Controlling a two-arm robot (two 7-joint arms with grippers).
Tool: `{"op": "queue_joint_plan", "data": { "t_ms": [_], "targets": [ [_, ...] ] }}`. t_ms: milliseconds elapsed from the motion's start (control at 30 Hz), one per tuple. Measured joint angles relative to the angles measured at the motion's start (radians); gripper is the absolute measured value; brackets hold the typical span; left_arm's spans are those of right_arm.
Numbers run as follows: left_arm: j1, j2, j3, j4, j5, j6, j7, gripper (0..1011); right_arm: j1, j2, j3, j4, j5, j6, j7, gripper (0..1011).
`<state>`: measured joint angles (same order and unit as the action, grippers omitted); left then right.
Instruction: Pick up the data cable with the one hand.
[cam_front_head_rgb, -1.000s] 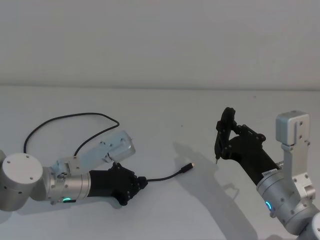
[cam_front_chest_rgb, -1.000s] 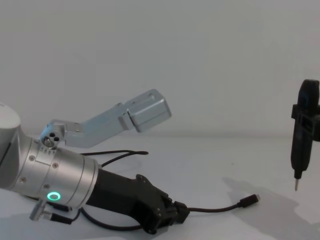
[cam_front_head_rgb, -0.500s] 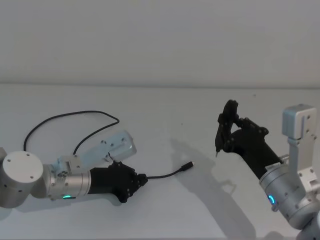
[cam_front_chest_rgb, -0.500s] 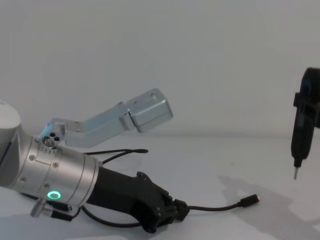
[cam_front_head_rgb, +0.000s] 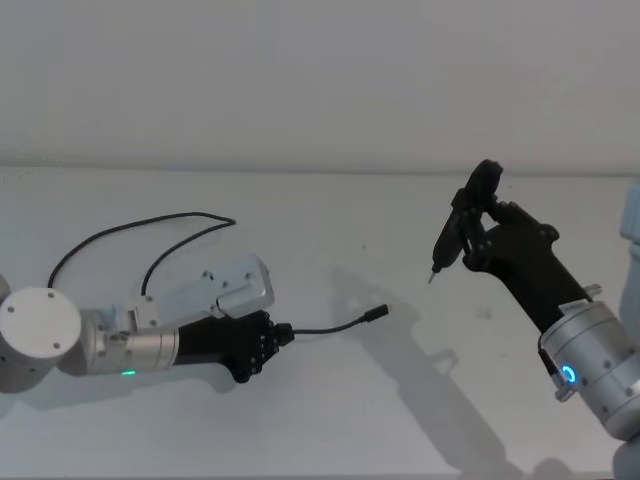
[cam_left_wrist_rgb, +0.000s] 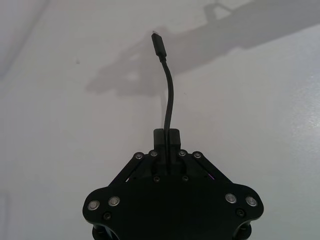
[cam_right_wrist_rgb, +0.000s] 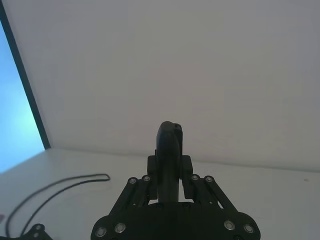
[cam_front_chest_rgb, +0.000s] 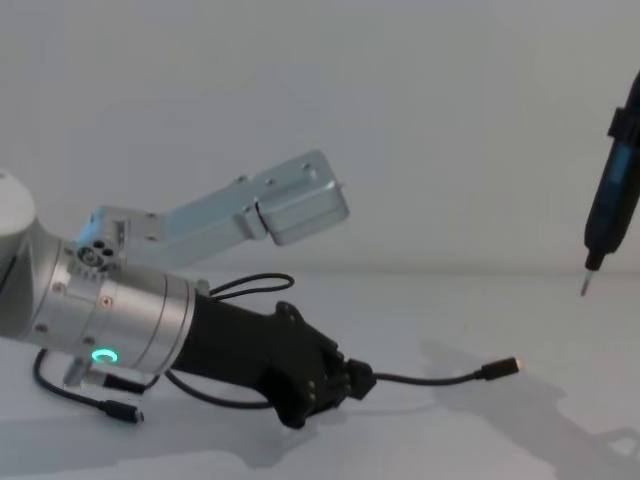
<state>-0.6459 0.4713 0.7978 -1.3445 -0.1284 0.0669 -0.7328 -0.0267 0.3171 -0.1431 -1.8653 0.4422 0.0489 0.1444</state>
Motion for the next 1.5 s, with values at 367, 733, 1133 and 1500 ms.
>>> {"op": "queue_joint_plan", "data": {
  "t_ms": [367,733,1133,1500],
  "targets": [
    [-0.015,0.021,-0.014,-0.035,0.031,-0.063,0.004,44,-0.005,-0.016,0.037,-0.015,0.096,0.027,0.018,274],
    [-0.02,0.031,-0.024,-0.054,0.043,-0.091,0.006,44,0.002,-0.027,0.055,-0.01,0.16,0.038,0.03,274],
    [-0.022,0.036,-0.028,-0.062,0.047,-0.103,0.006,44,0.031,-0.05,0.053,0.028,0.224,0.032,0.052,275],
    [-0.023,0.037,-0.029,-0.065,0.049,-0.107,0.006,44,0.053,-0.066,0.039,0.08,0.259,0.02,0.067,274]
  ]
}}
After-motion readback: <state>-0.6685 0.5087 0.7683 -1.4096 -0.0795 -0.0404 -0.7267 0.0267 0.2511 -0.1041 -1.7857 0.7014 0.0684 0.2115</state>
